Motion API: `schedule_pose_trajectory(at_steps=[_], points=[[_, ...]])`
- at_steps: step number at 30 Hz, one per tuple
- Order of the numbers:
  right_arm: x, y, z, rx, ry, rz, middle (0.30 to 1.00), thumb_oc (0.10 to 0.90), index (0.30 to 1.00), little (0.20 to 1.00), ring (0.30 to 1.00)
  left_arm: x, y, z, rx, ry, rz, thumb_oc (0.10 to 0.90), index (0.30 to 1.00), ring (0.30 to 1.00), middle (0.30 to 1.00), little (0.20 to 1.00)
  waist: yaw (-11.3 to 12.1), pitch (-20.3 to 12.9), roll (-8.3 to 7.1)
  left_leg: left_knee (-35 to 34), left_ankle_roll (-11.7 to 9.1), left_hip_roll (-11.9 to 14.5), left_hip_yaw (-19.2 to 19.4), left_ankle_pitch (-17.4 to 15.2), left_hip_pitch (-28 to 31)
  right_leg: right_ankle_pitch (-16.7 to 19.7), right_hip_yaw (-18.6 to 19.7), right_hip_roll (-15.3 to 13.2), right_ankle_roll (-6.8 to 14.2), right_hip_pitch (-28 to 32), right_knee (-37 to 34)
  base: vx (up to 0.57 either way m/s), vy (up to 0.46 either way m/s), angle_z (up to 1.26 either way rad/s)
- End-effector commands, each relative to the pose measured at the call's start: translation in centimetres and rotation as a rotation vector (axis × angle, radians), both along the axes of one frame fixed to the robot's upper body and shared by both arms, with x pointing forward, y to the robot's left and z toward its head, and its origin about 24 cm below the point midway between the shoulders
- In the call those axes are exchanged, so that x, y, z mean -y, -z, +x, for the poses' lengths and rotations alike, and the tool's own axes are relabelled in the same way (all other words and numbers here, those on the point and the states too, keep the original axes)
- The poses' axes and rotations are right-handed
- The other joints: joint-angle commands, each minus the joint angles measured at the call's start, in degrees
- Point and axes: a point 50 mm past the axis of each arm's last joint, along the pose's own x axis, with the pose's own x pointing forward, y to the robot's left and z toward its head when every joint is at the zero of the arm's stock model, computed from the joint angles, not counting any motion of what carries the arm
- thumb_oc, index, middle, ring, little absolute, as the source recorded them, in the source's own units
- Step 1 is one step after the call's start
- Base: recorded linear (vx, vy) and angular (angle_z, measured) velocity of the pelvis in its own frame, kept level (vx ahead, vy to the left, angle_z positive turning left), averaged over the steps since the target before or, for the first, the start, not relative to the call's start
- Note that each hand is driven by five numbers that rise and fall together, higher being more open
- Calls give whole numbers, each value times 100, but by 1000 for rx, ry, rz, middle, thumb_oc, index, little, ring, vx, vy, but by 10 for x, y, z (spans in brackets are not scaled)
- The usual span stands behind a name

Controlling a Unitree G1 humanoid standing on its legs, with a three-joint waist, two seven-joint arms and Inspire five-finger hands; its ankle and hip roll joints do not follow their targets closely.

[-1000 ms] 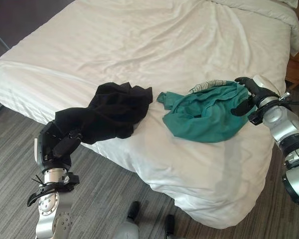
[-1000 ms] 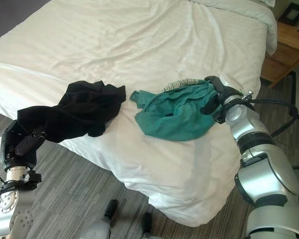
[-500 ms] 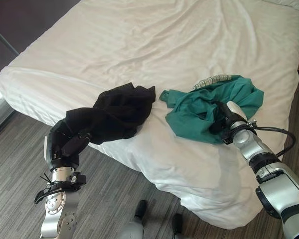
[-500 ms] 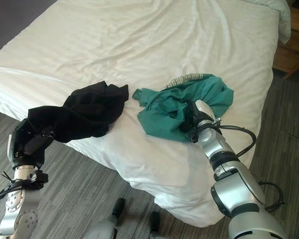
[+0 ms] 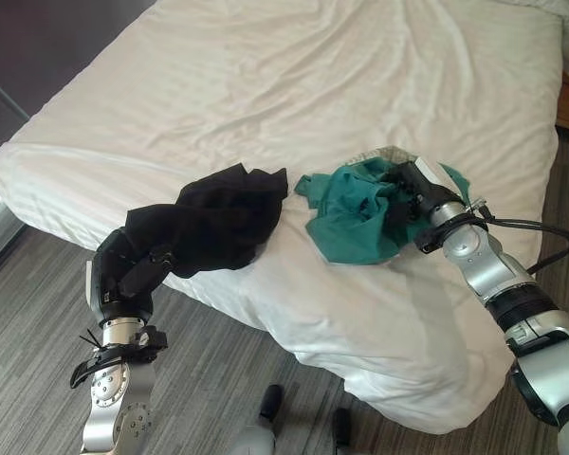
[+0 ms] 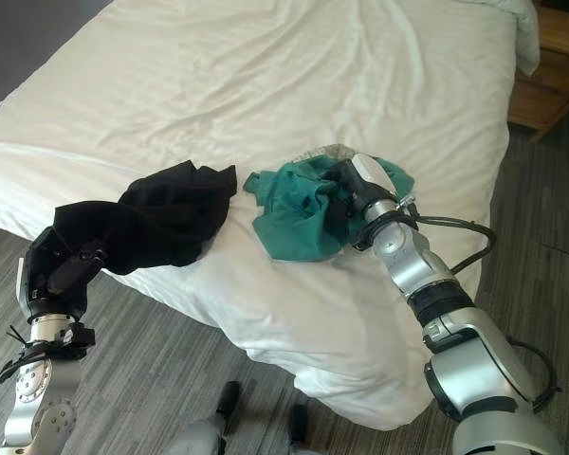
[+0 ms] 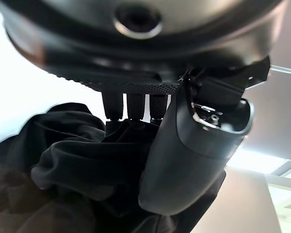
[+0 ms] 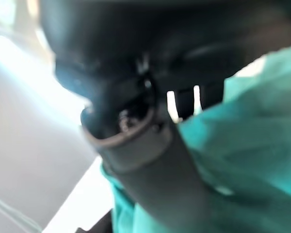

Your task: Pick up bed clothes into laundry basket.

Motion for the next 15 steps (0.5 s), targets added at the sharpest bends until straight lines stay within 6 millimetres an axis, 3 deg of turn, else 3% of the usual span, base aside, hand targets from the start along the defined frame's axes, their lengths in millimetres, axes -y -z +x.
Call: schedule_pose_trajectory(at_steps=[1, 3, 4, 5, 9, 10, 11, 12, 15], points=[[5, -81, -28, 322, -139, 135, 300, 400, 300, 300, 300, -15, -54, -5, 286, -64, 107, 400, 300, 300, 300, 300, -290, -593, -491, 37, 67, -123, 49, -405, 189, -823, 327, -209, 277, 412, 51, 4, 40, -18], [12, -87, -39, 354, -150, 154, 300, 400, 300, 300, 300, -16, -54, -6, 284, -70, 111, 400, 300, 300, 300, 300, -333, -613, -513, 43, 73, -104, 101, -431, 226, -817, 358, -217, 286, 425, 52, -16, 67, -28], [32, -102, -68, 458, -163, 248, 300, 400, 300, 300, 300, -23, -50, -11, 272, -120, 106, 400, 300, 300, 300, 300, -633, -642, -488, 103, 100, -73, 214, -480, 268, -771, 446, -238, 326, 417, 67, -4, 71, -21], [35, -100, -71, 456, -154, 251, 300, 400, 300, 300, 300, -22, -50, -10, 270, -111, 110, 400, 300, 300, 300, 300, -585, -671, -515, 88, 104, -73, 216, -519, 285, -799, 440, -242, 325, 436, 48, -1, 106, -13], [79, -114, -124, 694, -39, 371, 300, 400, 300, 300, 300, -37, -48, -19, 245, -203, 143, 400, 300, 300, 300, 300, -881, -800, -514, 138, 155, -32, 442, -658, 365, -754, 619, -279, 386, 390, 45, 26, 68, -33], [80, -113, -126, 694, -34, 372, 300, 400, 300, 300, 300, -36, -48, -19, 245, -198, 144, 400, 300, 300, 300, 300, -844, -805, -526, 139, 155, -32, 451, -660, 366, -753, 628, -279, 386, 388, 46, 1, 60, -48], [104, -111, -143, 792, 81, 416, 300, 400, 300, 300, 300, -46, -49, -26, 244, -268, 168, 400, 300, 300, 300, 300, -1041, -839, -501, 173, 176, -15, 569, -694, 401, -712, 722, -293, 425, 364, 62, 42, 66, -42], [119, -108, -157, 840, 167, 420, 300, 400, 300, 300, 300, -50, -50, -30, 238, -296, 187, 400, 300, 300, 300, 300, -1070, -899, -510, 168, 193, -10, 651, -766, 446, -718, 793, -298, 447, 374, 41, 12, 82, -24], [153, -83, -190, 913, 369, 508, 300, 400, 300, 300, 300, -63, -50, -43, 214, -394, 230, 400, 300, 300, 300, 300, -1271, -971, -492, 198, 201, 23, 872, -828, 527, -667, 989, -292, 483, 322, 65, 66, 65, -37]])
